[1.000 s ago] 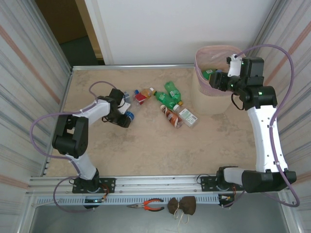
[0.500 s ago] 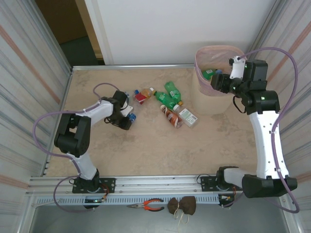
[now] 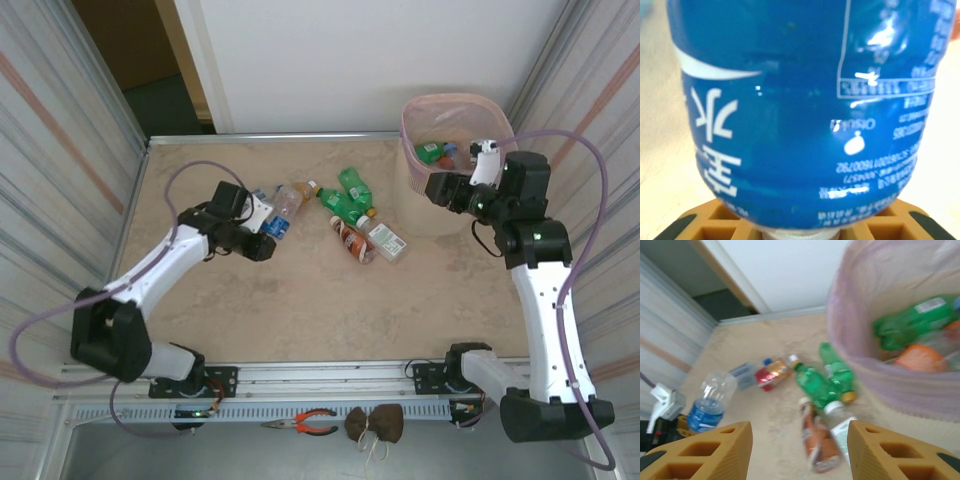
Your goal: Put the plastic bottles in the bin
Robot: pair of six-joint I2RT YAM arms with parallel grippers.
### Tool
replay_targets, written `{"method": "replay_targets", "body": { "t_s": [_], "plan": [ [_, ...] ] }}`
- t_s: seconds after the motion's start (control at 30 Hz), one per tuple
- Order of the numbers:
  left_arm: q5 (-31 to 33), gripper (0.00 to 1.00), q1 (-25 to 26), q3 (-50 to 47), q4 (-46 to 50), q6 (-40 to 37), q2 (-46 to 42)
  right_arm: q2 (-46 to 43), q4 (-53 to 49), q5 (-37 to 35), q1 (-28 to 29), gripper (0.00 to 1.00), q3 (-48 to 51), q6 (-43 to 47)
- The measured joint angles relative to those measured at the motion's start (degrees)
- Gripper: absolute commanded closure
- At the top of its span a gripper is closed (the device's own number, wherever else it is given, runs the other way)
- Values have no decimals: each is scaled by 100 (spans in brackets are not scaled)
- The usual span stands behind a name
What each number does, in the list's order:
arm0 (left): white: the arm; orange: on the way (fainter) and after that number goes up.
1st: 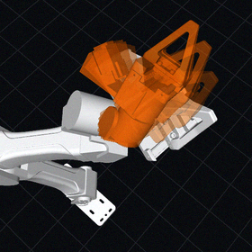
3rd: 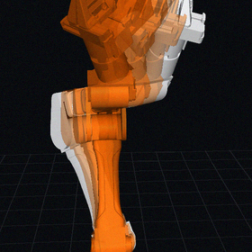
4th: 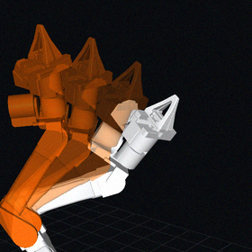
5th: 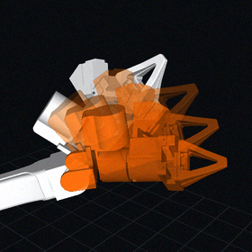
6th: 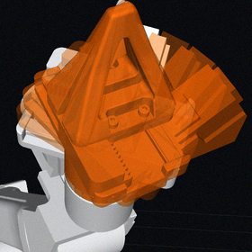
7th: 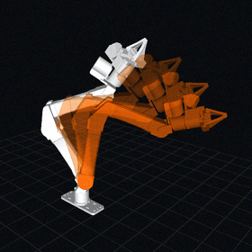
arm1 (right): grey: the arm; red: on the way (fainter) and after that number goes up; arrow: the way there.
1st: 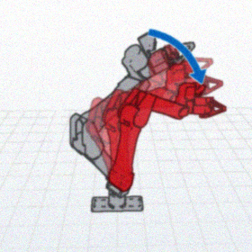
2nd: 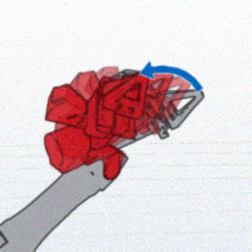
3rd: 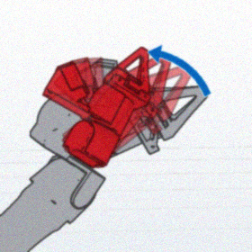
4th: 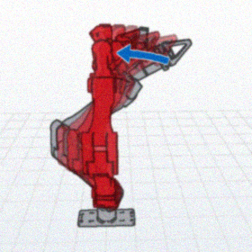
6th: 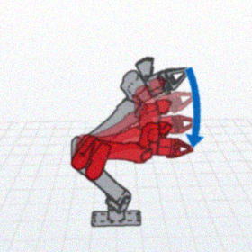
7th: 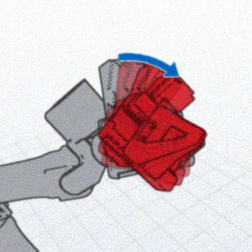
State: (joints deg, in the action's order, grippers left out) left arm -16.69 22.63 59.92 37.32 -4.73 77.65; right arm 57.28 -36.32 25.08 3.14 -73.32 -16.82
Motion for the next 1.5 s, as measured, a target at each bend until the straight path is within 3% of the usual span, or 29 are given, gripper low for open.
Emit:
{"method": "replay_targets", "body": {
  "t_s": [0.1,0.37,0.57,0.77,0.87,1.33,1.43,1.5],
  "plan": [
    [-564,77,162,-133,-402,160,-621,-286,619,313,358,45,529,-385],
    [-1661,77,872,-435,-1650,640,-1493,-439,1910,455,1954,38,997,-955],
    [-1845,77,1327,-584,-2553,1060,-1759,-369,2483,365,2889,24,1062,-1019],
    [-1777,77,1639,-658,-2933,1237,-1797,-22,2747,326,3329,16,1051,-1019],
    [-1777,77,1690,-658,-3014,1252,-1786,221,2844,330,3447,18,1010,-1021],
    [-1829,76,1836,-647,-3073,1248,-1602,496,3032,306,3585,44,892,-1019],
    [-1827,69,1836,-597,-3029,1231,-1585,494,3064,304,3585,46,892,-1023],
    [-1821,54,1836,-566,-3005,1228,-1572,487,3073,280,3585,46,892,-1025]
  ]
}}
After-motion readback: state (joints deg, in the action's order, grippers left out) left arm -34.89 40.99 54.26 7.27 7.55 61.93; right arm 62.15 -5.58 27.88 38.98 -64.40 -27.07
